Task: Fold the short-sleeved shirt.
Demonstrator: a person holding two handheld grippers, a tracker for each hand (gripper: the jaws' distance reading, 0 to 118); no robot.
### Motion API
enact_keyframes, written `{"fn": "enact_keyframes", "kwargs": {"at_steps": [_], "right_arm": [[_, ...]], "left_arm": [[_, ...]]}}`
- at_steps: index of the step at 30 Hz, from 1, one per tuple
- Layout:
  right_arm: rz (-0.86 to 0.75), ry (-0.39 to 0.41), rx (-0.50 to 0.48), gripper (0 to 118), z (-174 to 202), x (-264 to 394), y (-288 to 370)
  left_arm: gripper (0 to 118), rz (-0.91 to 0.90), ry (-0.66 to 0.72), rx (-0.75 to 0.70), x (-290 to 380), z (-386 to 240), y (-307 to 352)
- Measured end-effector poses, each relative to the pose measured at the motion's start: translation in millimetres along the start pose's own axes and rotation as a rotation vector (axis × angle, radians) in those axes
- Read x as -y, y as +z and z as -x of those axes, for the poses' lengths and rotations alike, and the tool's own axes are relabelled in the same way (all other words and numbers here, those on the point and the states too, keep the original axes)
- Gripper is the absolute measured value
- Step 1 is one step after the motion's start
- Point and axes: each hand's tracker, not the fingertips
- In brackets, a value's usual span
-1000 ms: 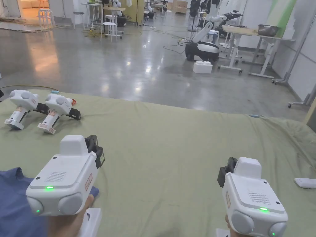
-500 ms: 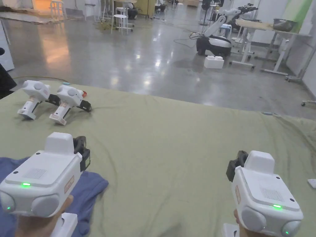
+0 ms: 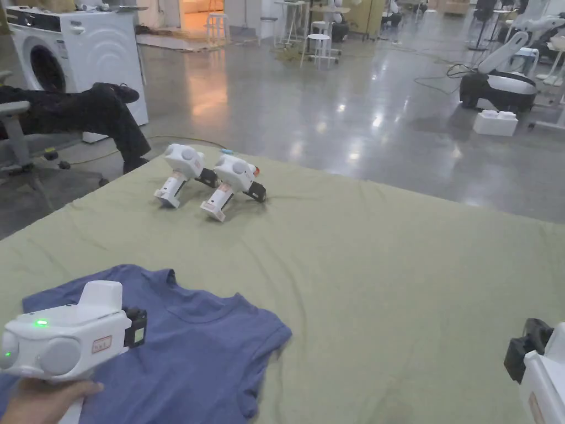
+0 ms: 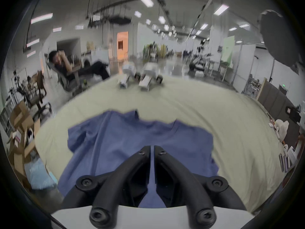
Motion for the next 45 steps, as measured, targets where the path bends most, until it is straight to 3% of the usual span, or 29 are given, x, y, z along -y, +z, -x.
{"fn": "enact_keyframes", "kwargs": {"at_steps": [2, 4, 6, 9, 12, 14, 16, 17, 20, 21, 24, 29, 36, 45], "right_arm": [[0.012, 0.002, -0.006, 0, 4.1, 4.0, -1.4], [0.029, 0.001, -0.014, 0, 6.4, 8.3, -2.6], [0.043, 0.007, -0.017, 0, 9.8, 12.6, -3.4], [0.063, 0.018, -0.021, 0, 12.6, 18.7, -5.5], [0.086, 0.02, -0.024, 0, 14.9, 22.5, -6.3], [0.101, 0.017, -0.028, 0, 15.9, 24.4, -7.4], [0.106, 0.028, -0.026, 0, 17.2, 27.2, -9.0], [0.107, 0.032, -0.025, 0, 18.2, 28.0, -9.5], [0.118, 0.03, -0.03, 0, 22.1, 28.8, -11.0], [0.123, 0.03, -0.031, 0, 23.6, 29.7, -11.9], [0.132, 0.026, -0.038, 0, 25.3, 33.8, -14.2], [0.143, 0.035, -0.041, 0, 26.3, 35.8, -14.0], [0.136, 0.035, -0.03, 0, 21.5, 31.3, -14.1], [0.117, 0.028, -0.033, 0, 22.9, 24.6, -9.8]], "left_arm": [[30, 0.065, 0.058, 0.029, 7.4, 18.8, -19.6], [71, 0.125, 0.104, 0.022, 15.2, 30.2, -38.5], [101, 0.175, 0.133, 0.004, 24.1, 32.2, -52.2], [105, 0.232, 0.13, -0.01, 38.6, 33.2, -75.3], [103, 0.334, 0.145, 0.017, 55.9, 27.1, -96.7], [100, 0.301, -0.012, -0.082, 59.7, 14.1, -100.8], [88, 0.289, -0.093, -0.083, 55.8, 2.2, -97.9], [78, 0.288, -0.091, -0.062, 54.8, -11.2, -83.5], [29, 0.265, -0.124, -0.075, 55.6, -20.4, -77.2], [3, 0.255, -0.16, -0.104, 53.7, -18.7, -77.1], [0, 0.235, -0.175, -0.092, 59.1, -16.9, -73.0], [0, 0.156, -0.037, -0.048, 52.9, -0.1, -65.5], [0, -0.004, 0.011, -0.009, 41.2, 30.9, -51.8], [0, -0.173, 0.04, 0.009, 4.4, 24.8, 3.6]]}}
